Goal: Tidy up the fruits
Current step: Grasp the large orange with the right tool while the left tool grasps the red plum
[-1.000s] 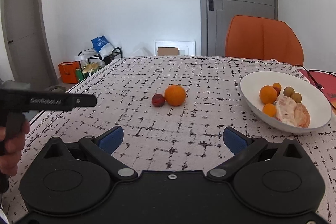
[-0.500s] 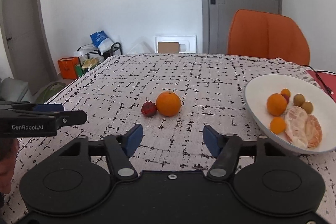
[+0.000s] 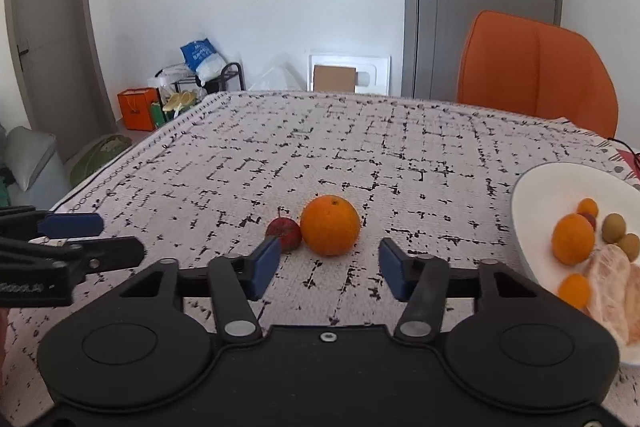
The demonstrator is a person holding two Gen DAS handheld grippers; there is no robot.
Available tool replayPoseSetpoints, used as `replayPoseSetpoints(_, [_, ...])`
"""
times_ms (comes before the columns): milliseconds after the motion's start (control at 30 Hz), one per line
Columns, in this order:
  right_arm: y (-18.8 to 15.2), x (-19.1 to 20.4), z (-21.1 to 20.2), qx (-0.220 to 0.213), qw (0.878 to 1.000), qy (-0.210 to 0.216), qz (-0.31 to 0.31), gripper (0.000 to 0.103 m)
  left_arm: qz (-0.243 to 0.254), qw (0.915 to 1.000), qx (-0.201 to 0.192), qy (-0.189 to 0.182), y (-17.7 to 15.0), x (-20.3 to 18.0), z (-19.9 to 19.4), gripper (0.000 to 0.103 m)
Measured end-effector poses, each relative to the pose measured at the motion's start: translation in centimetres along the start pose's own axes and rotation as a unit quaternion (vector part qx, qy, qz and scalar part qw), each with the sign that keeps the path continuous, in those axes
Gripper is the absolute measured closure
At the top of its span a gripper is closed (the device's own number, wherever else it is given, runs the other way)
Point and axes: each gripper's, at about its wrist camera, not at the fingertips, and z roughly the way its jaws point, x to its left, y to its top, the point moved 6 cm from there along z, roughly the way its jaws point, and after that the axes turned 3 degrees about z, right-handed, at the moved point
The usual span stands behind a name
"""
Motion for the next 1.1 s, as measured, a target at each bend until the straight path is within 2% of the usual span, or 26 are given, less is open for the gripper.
replayPoseSetpoints(133, [0.2, -0.3, 1.3, 0.012, 1.000, 0.005, 0.007, 0.059, -0.004, 1.0000, 0.002, 0.004, -0.1, 0.4, 0.1, 0.037])
replayPoseSetpoints(367, [0.5, -0.5, 2.6, 0.016, 1.000, 0.003, 0.008, 0.060, -0.007, 0.9999, 0.004, 0.007, -0.1, 0.8, 0.3, 0.037])
replayPoseSetpoints(500, [0.8, -0.7, 3.1, 0.020, 1.000, 0.007, 0.010, 0.067, -0.008, 0.9999, 0.005, 0.007, 0.0, 0.7, 0.6, 0.037])
replayPoseSetpoints(1100, [0.2, -2.4, -0.4, 0.005, 1.000, 0.018, 0.016, 0.072, 0.032, 0.9990, 0.007, -0.030, 2.2, -3.5, 3.3, 0.038])
